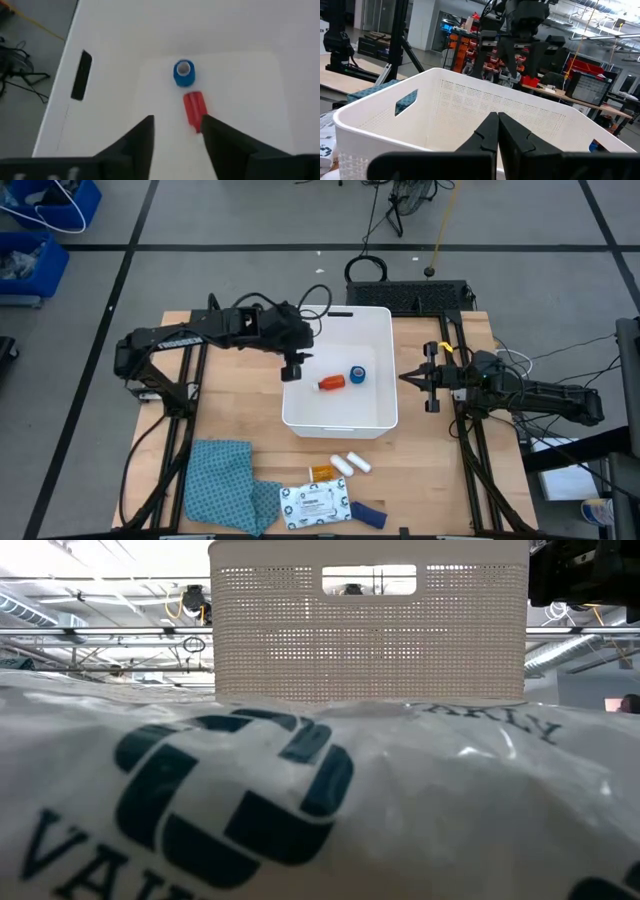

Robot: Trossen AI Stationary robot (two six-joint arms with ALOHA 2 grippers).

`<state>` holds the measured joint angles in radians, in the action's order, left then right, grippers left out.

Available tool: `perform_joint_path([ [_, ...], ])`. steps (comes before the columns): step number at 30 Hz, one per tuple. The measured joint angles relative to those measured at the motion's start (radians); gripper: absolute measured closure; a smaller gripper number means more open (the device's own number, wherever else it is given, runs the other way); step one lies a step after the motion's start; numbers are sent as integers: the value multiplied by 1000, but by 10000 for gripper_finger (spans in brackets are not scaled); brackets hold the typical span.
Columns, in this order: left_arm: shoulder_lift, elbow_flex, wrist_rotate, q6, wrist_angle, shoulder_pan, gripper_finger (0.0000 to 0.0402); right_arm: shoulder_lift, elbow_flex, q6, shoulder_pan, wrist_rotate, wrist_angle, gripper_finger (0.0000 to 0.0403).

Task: Pick & place medical supplies in basket/bin
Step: Put the large blue bandage into the white bin

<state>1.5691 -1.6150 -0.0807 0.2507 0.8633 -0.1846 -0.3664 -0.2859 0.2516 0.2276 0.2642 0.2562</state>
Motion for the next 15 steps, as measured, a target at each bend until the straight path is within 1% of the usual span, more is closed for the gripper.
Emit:
perform_joint_path([
  [5,0,0,1,17,98,0,327,0,0,0,0,0,0,403],
  [8,-5,0,48,25,144,0,382,0,0,0,0,0,0,403],
  [9,-17,4,70,29,159,0,392,0,0,0,0,0,0,403],
  [12,-47,25,111,53,163,17,392,0,0,0,0,0,-5,403],
  [15,-98,81,96,66,147,33,398,0,0,0,0,0,-14,403],
])
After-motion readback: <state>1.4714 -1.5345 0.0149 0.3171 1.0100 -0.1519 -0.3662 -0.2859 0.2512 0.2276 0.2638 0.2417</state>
